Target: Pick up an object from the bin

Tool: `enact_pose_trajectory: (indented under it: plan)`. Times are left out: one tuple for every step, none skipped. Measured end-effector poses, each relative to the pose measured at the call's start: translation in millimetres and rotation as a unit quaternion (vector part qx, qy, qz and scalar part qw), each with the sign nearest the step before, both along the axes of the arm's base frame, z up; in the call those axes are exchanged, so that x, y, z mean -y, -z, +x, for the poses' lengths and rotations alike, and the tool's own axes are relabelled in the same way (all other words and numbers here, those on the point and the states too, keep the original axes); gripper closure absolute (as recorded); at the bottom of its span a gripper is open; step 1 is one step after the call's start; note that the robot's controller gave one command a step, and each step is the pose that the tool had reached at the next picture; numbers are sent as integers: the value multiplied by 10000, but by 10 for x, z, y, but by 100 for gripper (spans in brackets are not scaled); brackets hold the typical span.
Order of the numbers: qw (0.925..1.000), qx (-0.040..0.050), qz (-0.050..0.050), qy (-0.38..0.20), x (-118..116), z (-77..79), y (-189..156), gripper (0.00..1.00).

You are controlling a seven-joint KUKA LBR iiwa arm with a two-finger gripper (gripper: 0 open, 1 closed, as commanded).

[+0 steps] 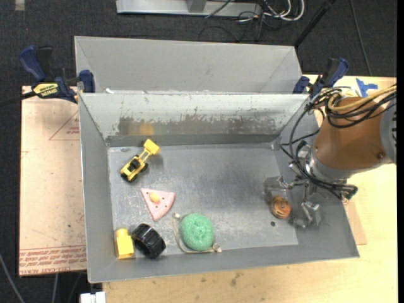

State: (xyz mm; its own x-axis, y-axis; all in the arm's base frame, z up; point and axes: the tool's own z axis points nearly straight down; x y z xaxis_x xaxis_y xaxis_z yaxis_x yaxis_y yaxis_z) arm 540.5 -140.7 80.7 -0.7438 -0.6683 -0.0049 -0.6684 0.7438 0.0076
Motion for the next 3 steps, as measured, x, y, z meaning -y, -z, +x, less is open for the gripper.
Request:
enact_pose_trajectory:
  plan:
    - [9996, 3, -4, -279, -23, 246, 90, 100]
    - [9996, 2, -5, -279, -22, 245, 90, 100]
    - [9996, -7, -4, -280, -26, 237, 57, 100]
